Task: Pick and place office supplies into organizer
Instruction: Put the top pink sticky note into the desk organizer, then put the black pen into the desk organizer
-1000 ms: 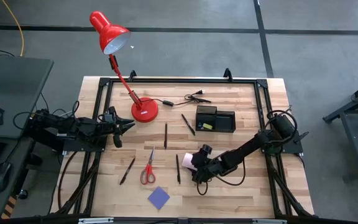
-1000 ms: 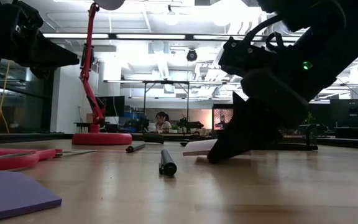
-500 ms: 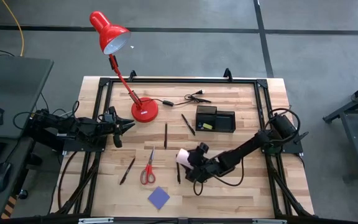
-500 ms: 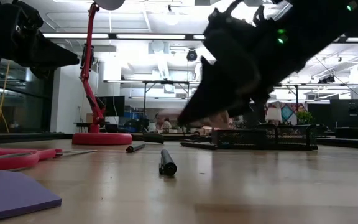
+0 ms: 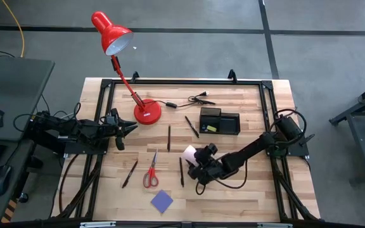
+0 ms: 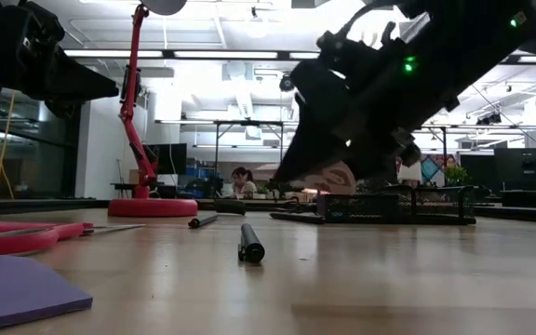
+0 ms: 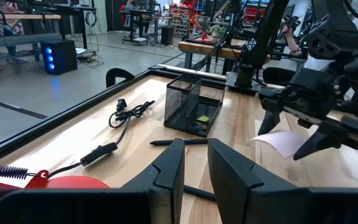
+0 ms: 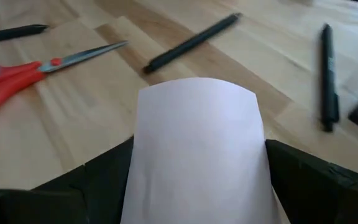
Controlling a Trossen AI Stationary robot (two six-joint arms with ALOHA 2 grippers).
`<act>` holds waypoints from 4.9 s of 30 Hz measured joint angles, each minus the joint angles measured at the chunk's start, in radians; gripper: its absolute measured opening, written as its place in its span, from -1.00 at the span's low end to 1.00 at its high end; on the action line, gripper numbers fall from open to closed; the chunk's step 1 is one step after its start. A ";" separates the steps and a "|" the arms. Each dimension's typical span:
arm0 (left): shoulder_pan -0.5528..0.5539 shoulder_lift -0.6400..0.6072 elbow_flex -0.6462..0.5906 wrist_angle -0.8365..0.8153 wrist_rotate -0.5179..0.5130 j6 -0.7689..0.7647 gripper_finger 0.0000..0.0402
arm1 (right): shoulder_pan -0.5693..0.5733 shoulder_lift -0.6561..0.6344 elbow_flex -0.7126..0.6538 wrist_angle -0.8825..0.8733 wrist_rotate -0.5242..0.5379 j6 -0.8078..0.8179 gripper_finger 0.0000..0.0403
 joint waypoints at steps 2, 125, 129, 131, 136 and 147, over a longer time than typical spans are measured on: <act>0.000 0.000 0.000 0.000 0.000 0.000 -0.69 | 0.013 0.000 0.000 -0.039 0.029 0.040 0.64; 0.000 0.000 0.000 0.000 0.000 0.000 -0.69 | -0.012 -0.193 -0.085 -0.932 0.009 0.815 0.97; 0.000 0.000 0.000 0.000 0.000 0.000 -0.69 | -0.020 -0.195 -0.086 -1.004 0.068 0.812 0.97; 0.000 0.000 0.000 0.000 0.000 0.000 -0.69 | -0.020 -0.195 -0.081 -1.026 0.090 0.812 0.97; 0.000 0.000 0.000 0.000 0.000 0.000 -0.69 | 0.011 -0.195 -0.027 -1.067 0.169 0.812 0.97; 0.000 0.000 0.000 0.000 0.000 0.000 -0.69 | 0.123 -0.196 0.147 -0.947 0.175 0.536 0.97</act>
